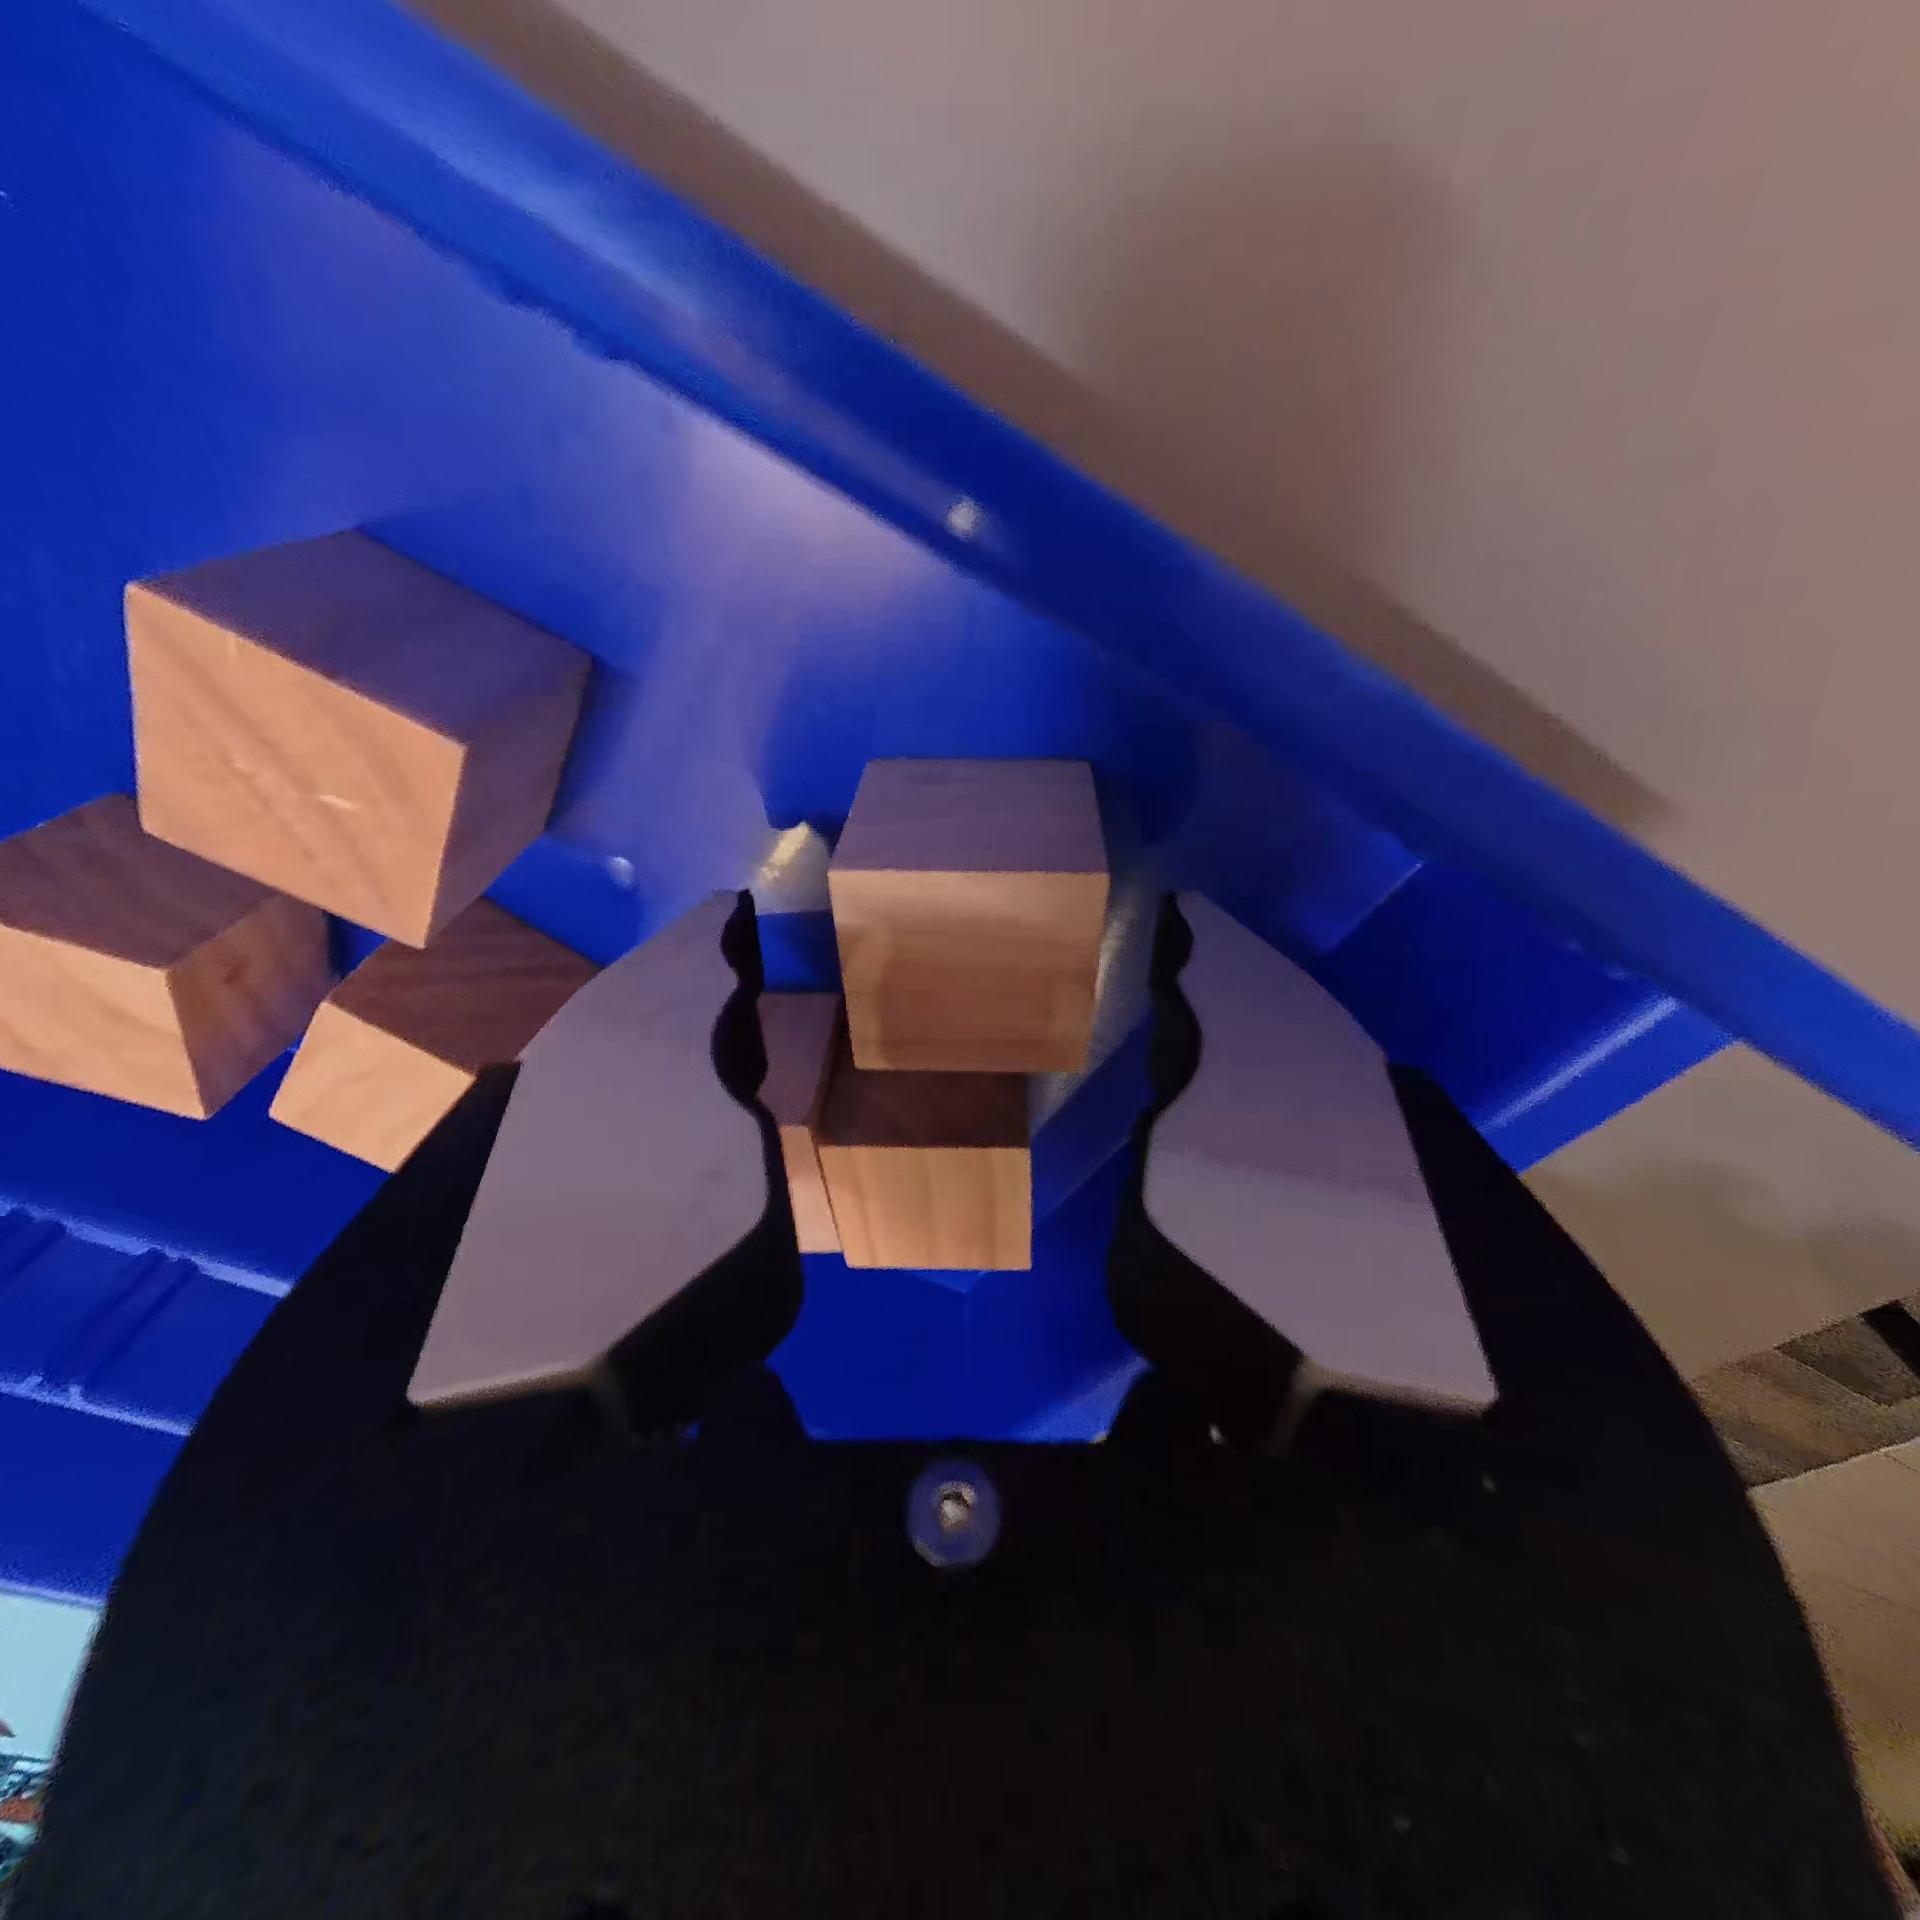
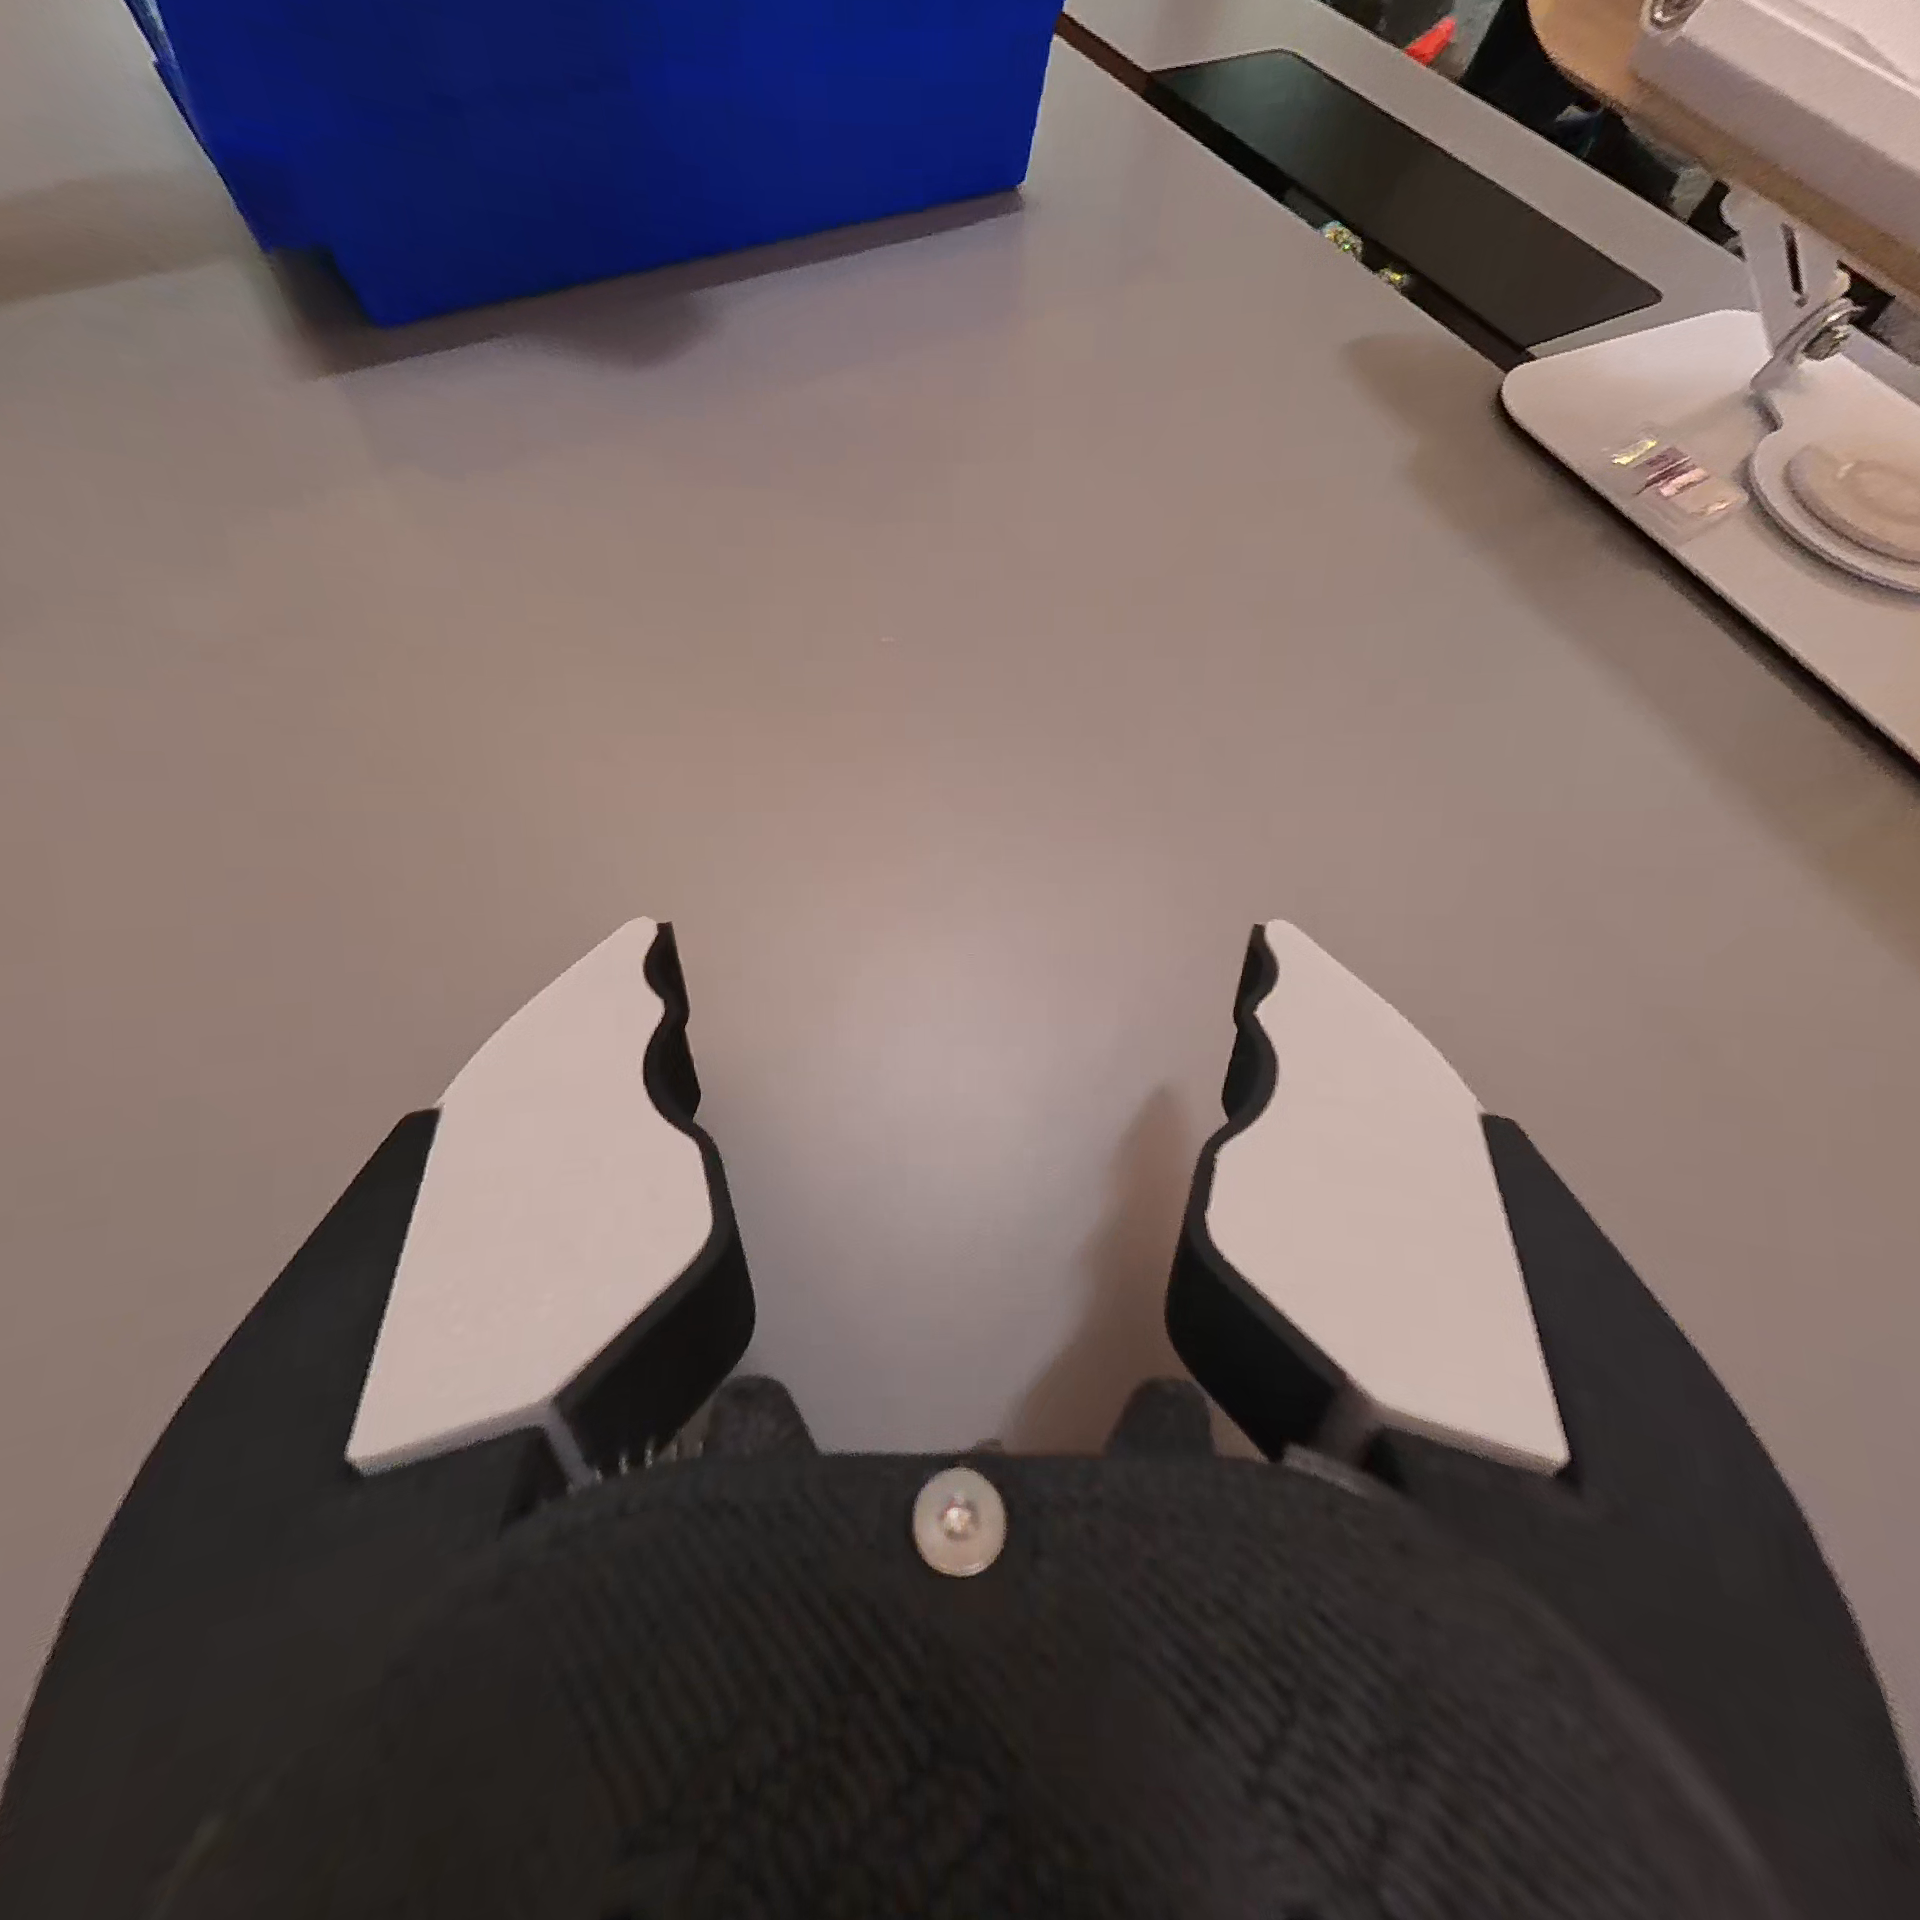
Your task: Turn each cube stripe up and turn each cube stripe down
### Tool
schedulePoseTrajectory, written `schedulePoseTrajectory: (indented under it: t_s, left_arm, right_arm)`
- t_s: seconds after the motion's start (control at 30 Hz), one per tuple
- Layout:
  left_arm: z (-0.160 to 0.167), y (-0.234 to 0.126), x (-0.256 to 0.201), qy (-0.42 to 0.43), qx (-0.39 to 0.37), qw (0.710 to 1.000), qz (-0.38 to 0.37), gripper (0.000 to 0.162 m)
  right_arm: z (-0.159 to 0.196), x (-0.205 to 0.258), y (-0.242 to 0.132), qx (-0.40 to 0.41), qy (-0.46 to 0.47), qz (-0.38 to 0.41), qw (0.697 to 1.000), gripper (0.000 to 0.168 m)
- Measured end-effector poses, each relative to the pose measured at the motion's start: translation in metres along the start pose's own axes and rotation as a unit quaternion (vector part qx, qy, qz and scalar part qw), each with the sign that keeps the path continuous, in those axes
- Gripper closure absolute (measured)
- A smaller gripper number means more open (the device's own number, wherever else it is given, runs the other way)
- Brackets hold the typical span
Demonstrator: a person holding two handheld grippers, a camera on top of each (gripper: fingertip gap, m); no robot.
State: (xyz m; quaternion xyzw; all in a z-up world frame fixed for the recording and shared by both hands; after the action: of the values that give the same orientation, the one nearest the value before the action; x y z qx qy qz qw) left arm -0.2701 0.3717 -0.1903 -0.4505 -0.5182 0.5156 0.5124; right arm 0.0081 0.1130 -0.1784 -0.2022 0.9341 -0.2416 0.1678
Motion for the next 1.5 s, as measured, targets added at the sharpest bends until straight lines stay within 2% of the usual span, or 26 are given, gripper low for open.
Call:
schedulePoseTrajectory:
  t_s: [0.23, 0.6, 0.7, 0.77, 0.83, 0.97, 1.1, 1.3, 1.4, 1.5]
  left_arm:
    - [0.002, 0.009, 0.000, 0.017, 0.012, 1.000, -0.014, 0.114]
    - [0.003, 0.009, 0.000, 0.006, 0.002, 1.000, -0.023, 0.115]
    - [0.008, 0.000, 0.005, -0.008, 0.004, 0.999, -0.047, 0.115]
    - [0.009, -0.019, 0.016, -0.041, -0.032, 0.996, -0.076, 0.115]
    - [0.003, -0.049, 0.021, -0.089, -0.111, 0.987, -0.072, 0.115]
    - [-0.020, -0.124, 0.006, -0.134, -0.308, 0.942, 0.010, 0.116]
    - [-0.048, -0.177, -0.031, -0.106, -0.417, 0.897, 0.100, 0.116]
    - [-0.099, -0.207, -0.106, -0.058, -0.483, 0.821, 0.299, 0.116]
    - [-0.121, -0.207, -0.144, -0.030, -0.479, 0.775, 0.411, 0.116]
    - [-0.146, -0.204, -0.175, -0.011, -0.475, 0.734, 0.486, 0.117]
  right_arm:
    - [0.002, 0.000, 0.000, -0.003, 0.008, 0.000, 1.000, 0.067]
    - [0.006, 0.001, 0.001, 0.004, 0.008, 0.002, 1.000, 0.067]
    - [0.006, -0.001, 0.001, -0.003, 0.014, 0.007, 1.000, 0.070]
    - [0.005, -0.002, 0.000, -0.011, 0.018, 0.010, 1.000, 0.072]
    - [0.004, -0.004, -0.001, -0.019, 0.025, 0.009, 0.999, 0.071]
    - [-0.005, -0.008, -0.005, -0.048, 0.035, 0.015, 0.998, 0.070]
    - [-0.020, -0.013, -0.013, -0.074, 0.025, 0.040, 0.996, 0.070]
    - [-0.054, -0.012, -0.035, -0.130, -0.033, 0.066, 0.989, 0.070]
    - [-0.074, -0.005, -0.049, -0.156, -0.102, 0.073, 0.980, 0.070]
    - [-0.091, -0.003, -0.065, -0.175, -0.186, 0.104, 0.961, 0.071]
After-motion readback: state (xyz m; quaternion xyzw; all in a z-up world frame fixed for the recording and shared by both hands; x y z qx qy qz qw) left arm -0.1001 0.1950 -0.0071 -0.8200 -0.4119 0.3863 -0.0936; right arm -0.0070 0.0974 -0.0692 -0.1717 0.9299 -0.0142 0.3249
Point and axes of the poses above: each gripper's, where its closed fingertips meet, y out along the fingers, z out of its underside, x = y × z across the jaws, the point moved 4 cm from there along -y, back along the fingers, and after that the axes turned 10 degrees about -y, right-handed, at the moved point
